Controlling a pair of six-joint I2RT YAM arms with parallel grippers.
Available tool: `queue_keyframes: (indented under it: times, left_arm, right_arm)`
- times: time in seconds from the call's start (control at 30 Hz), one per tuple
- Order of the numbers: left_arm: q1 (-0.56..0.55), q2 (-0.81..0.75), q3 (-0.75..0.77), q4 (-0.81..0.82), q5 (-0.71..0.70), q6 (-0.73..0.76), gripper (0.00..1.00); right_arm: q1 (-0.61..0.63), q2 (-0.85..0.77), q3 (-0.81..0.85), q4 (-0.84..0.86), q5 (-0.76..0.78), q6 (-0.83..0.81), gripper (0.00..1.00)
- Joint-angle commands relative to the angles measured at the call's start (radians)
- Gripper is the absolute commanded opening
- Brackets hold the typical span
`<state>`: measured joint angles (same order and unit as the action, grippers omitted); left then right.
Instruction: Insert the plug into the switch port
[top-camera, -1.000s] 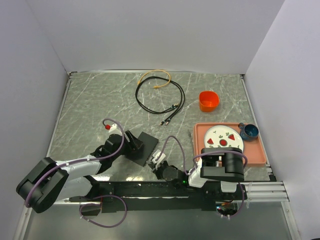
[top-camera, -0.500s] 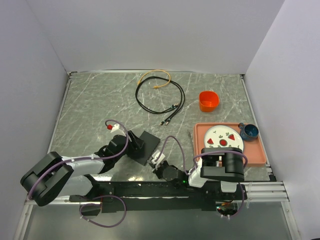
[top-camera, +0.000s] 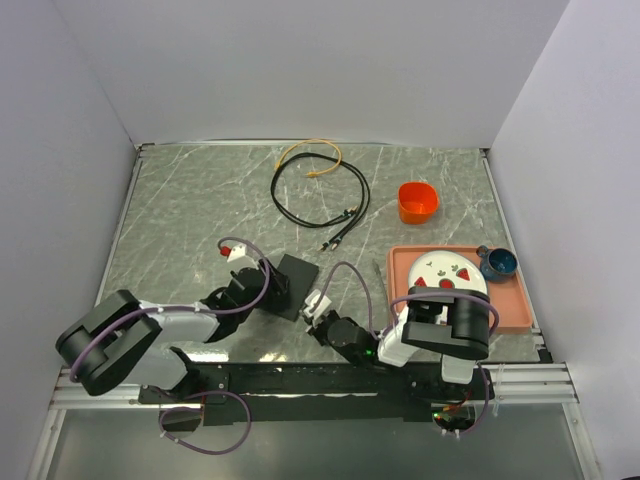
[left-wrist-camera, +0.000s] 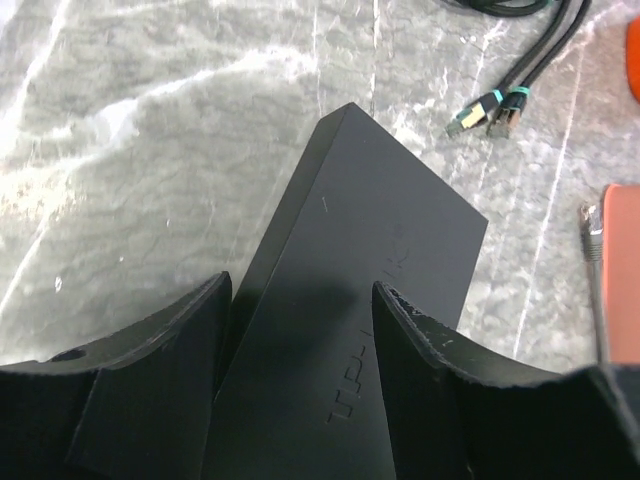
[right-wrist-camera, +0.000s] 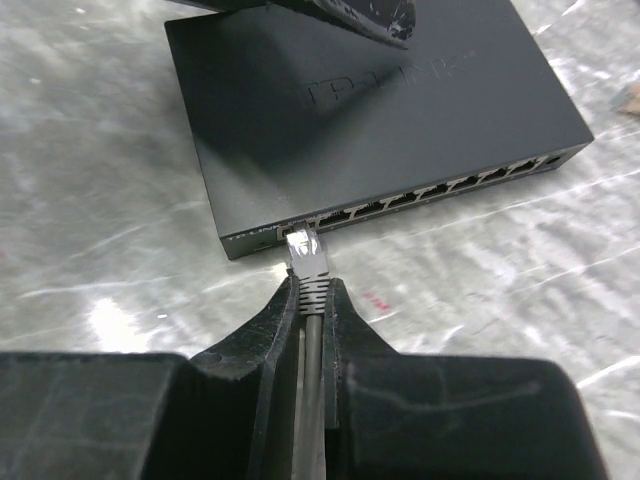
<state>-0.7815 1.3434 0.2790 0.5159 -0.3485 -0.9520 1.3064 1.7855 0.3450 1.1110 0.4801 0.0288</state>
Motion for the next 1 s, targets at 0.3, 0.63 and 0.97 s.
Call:
queue_keyframes:
  times: [0.3,0.63,0.97]
  left_arm:
    - [-0.205,0.149,0.112,-0.08,0.594,-0.11,0.43]
    - [-0.206,0.158,0.166,-0.172,0.551,-0.034,0.43]
    - [-0.208,0.218,0.18,-0.151,0.553,-0.002,0.44]
  right_arm:
    - [-0.099,-0.058,0.183,-0.005,-0.242,-0.095,0.0]
    - [-0.179,-0.1,0.114,0.076,-0.431,-0.122,0.0]
    - [-0.196,-0.072,0.04,0.24,-0.584,-0.191,0.0]
